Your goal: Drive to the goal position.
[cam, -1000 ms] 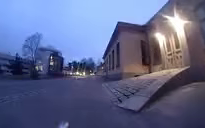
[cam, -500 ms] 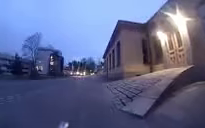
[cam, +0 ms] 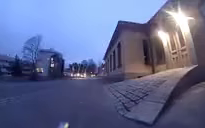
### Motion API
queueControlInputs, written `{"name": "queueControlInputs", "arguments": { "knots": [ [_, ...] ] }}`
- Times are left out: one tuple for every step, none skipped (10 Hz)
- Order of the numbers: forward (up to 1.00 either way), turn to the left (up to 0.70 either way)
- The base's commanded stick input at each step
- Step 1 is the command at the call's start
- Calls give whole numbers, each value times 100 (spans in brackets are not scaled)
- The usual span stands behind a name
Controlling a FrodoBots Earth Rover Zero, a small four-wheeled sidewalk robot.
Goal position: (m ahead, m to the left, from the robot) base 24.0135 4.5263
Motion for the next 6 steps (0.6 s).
{"name": "queueControlInputs", "arguments": {
  "knots": [
    [50, 0],
    [50, 0],
    [50, 28],
    [50, 50],
    [50, 50],
    [50, 16]
  ]
}}
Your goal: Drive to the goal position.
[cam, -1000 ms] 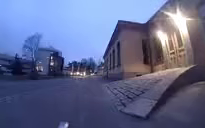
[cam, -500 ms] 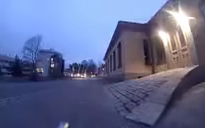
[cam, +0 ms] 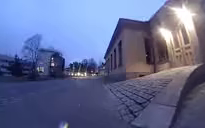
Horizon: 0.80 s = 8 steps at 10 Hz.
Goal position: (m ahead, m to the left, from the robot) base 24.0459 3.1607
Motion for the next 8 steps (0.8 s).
{"name": "queueControlInputs", "arguments": {
  "knots": [
    [50, 0],
    [50, 0],
    [50, 0],
    [50, 0],
    [50, 0],
    [50, 0],
    [50, 0],
    [50, 0]
  ]
}}
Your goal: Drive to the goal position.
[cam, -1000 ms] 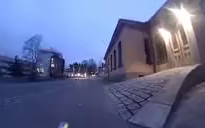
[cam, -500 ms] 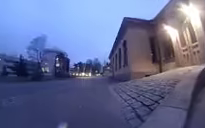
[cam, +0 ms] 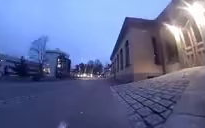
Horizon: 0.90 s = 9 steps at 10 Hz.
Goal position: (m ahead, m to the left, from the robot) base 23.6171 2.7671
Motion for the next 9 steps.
{"name": "queueControlInputs", "arguments": {
  "knots": [
    [50, 0],
    [50, 0],
    [50, 0],
    [50, 0],
    [50, 0],
    [50, 0],
    [50, 0],
    [50, 0],
    [50, 0]
  ]
}}
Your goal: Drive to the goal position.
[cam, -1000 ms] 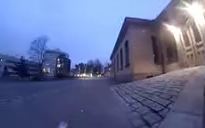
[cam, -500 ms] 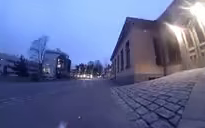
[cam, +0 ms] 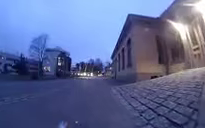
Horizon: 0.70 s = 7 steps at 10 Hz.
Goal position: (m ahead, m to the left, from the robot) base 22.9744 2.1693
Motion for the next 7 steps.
{"name": "queueControlInputs", "arguments": {
  "knots": [
    [50, 0],
    [50, -37],
    [50, -48],
    [50, -9],
    [50, 0],
    [50, 0],
    [50, 0]
  ]
}}
